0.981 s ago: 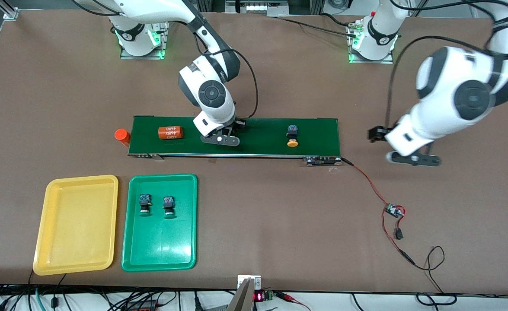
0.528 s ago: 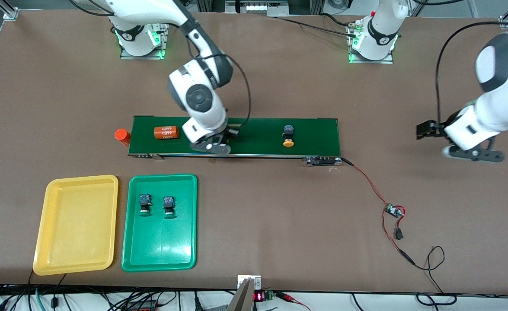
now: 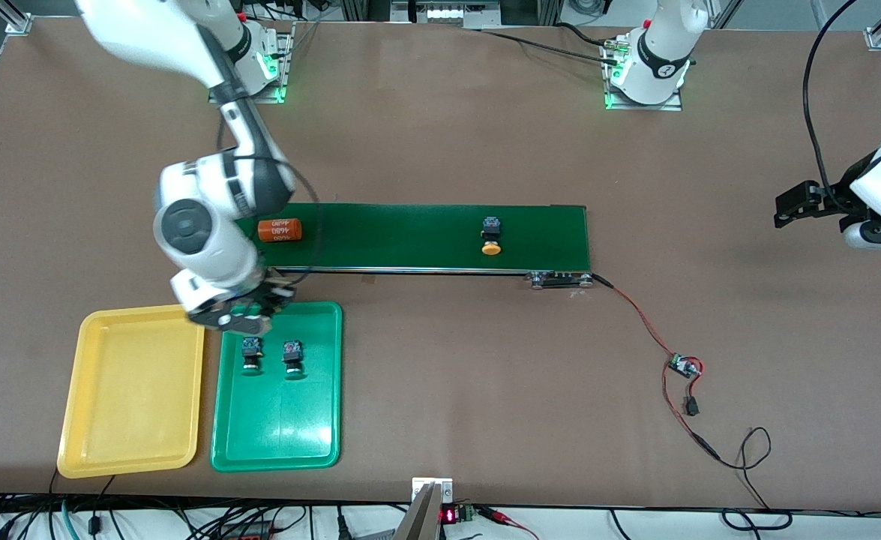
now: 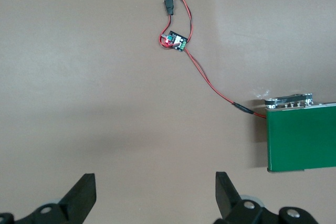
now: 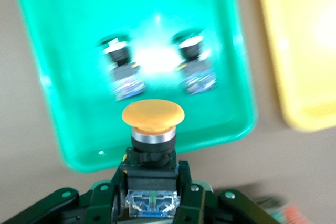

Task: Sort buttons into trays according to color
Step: 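Carry the yellow button over the yellow tray with the right gripper, then lower the yellow button into the yellow tray and open the right gripper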

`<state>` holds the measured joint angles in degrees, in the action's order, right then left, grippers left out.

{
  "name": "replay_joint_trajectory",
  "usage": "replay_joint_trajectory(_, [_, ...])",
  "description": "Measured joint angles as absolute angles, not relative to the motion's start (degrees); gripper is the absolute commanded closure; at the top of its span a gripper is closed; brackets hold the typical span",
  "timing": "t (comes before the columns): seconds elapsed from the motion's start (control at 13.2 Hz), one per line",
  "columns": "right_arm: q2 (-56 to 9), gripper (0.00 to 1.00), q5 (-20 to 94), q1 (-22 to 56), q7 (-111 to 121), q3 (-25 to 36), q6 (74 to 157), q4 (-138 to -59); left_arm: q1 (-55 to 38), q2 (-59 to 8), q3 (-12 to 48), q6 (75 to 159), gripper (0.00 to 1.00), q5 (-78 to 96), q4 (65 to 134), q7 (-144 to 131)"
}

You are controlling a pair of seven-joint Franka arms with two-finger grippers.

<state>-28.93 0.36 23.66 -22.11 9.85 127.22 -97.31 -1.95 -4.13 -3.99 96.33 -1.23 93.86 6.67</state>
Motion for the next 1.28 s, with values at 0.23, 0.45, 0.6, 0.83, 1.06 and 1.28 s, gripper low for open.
replay_joint_trajectory(0.23, [-30.5,1.0,0.2,18.6,-7.2,11.9,127.2,-96.1,-2.0,-4.2,-4.0,96.2,0.0,-1.2,93.7,6.8])
replay_joint_trajectory(0.45, [-34.5,1.0,0.2,16.0,4.7,14.2,127.6,-93.6,-2.2,-4.2,-4.0,96.5,0.0,-1.2,93.4,6.9])
replay_joint_trajectory(0.6, [-36.8,1.0,0.2,14.0,9.7,14.4,128.3,-91.4,-2.2,-4.2,-4.0,96.8,0.0,-1.2,93.4,6.9])
replay_joint_trajectory(0.83, [-39.6,1.0,0.2,11.8,13.0,14.5,129.2,-88.5,-2.2,-4.2,-4.0,96.8,0.0,-1.2,93.4,6.9])
replay_joint_trajectory(1.06, [-42.6,0.99,0.2,10.7,14.0,14.4,129.6,-85.8,-2.2,-4.3,-4.0,96.8,0.0,-1.2,93.4,6.9])
replay_joint_trajectory(1.28, [-45.9,0.98,0.3,10.0,14.0,14.3,131.2,-84.3,-2.2,-4.3,-4.0,96.7,0.0,-1.2,93.4,6.9])
